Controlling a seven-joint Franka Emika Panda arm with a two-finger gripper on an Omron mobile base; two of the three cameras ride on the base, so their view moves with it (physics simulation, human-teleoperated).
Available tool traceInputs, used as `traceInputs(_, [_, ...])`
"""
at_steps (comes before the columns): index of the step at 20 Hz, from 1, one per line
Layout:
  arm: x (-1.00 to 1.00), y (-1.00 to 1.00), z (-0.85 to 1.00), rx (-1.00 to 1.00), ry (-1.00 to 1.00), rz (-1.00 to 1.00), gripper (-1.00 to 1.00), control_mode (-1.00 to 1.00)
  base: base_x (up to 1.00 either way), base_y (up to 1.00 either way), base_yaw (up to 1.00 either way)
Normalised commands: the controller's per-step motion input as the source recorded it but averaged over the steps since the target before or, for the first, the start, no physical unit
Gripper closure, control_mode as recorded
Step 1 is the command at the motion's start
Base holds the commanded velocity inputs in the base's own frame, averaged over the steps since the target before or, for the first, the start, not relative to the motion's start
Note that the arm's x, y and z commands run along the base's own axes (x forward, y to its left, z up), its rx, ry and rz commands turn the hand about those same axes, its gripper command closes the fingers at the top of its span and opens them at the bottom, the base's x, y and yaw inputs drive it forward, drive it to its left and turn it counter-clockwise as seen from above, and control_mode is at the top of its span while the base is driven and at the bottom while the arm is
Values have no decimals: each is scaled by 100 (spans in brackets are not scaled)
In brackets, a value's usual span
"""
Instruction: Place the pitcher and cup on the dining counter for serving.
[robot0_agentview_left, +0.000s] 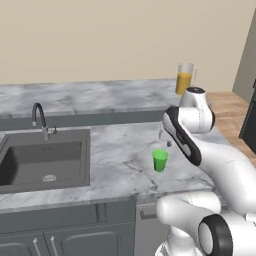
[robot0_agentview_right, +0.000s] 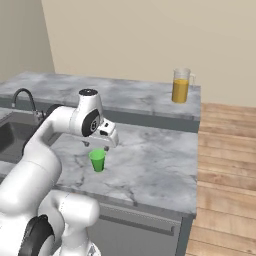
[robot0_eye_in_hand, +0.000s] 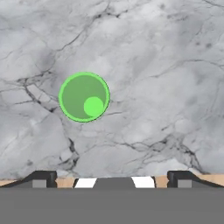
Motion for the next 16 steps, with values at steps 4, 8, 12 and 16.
traceInputs(4, [21,0,-47,0,0,0,-100,-100,0,0,0])
traceInputs(8, [27,1,-46,0,0,0,-100,-100,0,0,0])
traceInputs(12, [30,0,-46,0,0,0,-100,-100,0,0,0])
traceInputs(16, [32,0,-36,0,0,0,-100,-100,0,0,0])
